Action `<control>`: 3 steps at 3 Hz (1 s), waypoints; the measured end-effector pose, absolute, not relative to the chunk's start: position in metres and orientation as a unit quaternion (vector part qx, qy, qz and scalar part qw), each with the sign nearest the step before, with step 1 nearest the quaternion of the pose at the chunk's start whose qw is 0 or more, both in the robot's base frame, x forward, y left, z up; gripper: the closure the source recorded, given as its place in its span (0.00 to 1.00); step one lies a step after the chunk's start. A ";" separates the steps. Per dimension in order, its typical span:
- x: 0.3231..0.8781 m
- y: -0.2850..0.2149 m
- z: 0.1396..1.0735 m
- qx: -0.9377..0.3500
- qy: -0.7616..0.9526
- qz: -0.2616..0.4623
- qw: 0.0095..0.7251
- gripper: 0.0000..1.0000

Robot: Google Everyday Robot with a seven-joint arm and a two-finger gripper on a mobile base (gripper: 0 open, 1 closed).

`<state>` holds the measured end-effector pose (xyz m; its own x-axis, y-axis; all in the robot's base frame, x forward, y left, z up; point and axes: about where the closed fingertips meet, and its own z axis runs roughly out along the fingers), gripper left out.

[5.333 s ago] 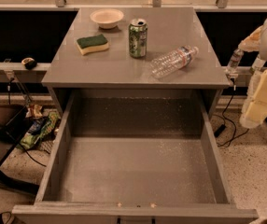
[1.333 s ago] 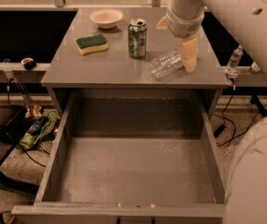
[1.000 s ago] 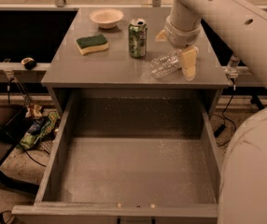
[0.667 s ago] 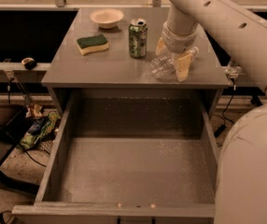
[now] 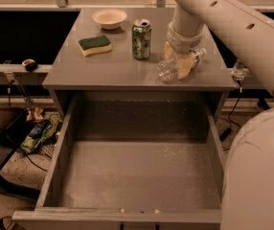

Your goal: Place water bottle into top drawer

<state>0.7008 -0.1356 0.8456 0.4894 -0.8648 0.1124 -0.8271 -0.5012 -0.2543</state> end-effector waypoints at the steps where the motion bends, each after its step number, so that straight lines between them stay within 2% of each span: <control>1: 0.701 -0.135 0.850 -0.859 0.491 -0.119 0.084 1.00; 2: 0.704 -0.130 0.870 -0.860 0.482 -0.144 0.087 1.00; 3: 0.689 -0.123 0.889 -0.849 0.485 -0.165 0.131 1.00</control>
Offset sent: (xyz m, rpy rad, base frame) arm 0.0036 0.0091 0.0549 -0.0548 -0.1170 0.0251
